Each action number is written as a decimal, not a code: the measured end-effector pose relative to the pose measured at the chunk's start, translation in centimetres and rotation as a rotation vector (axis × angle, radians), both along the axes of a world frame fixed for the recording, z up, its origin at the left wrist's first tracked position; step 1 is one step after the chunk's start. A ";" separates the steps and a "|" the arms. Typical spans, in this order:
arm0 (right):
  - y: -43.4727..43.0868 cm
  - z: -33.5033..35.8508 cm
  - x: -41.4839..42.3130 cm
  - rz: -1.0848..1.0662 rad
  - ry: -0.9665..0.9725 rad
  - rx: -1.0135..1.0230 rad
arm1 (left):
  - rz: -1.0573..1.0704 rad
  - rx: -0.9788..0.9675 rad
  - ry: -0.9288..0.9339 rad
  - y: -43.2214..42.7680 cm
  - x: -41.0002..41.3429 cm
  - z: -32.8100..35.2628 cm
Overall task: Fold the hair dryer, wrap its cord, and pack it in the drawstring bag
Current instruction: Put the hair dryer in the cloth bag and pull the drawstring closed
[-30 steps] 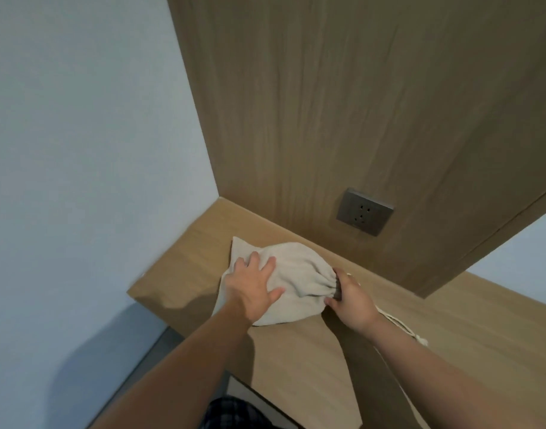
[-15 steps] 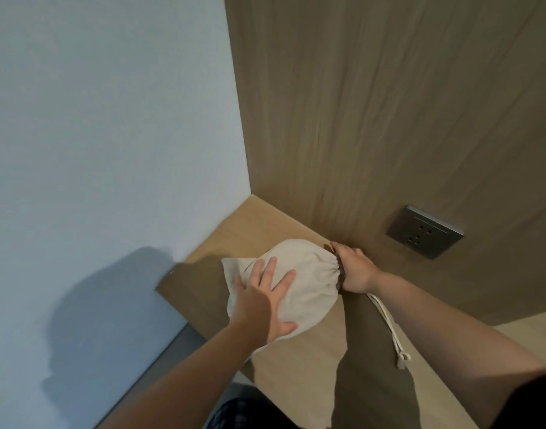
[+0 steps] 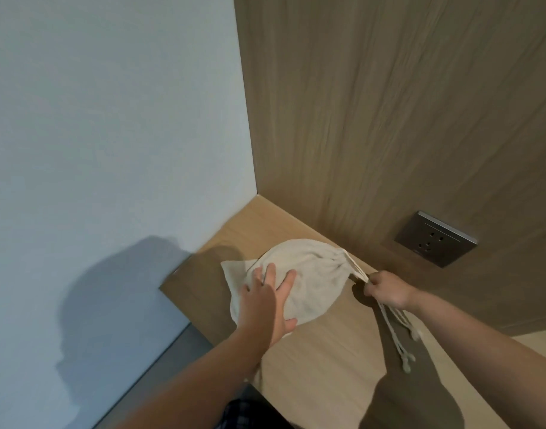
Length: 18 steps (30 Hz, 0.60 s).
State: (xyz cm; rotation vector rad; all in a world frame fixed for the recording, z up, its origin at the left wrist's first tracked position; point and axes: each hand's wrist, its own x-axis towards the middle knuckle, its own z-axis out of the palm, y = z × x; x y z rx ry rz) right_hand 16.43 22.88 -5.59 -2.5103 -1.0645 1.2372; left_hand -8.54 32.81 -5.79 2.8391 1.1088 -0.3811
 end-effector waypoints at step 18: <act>11.6 2.2 -6.8 -0.006 -0.191 -0.033 | 0.337 -0.024 -0.442 9.5 -4.5 -0.7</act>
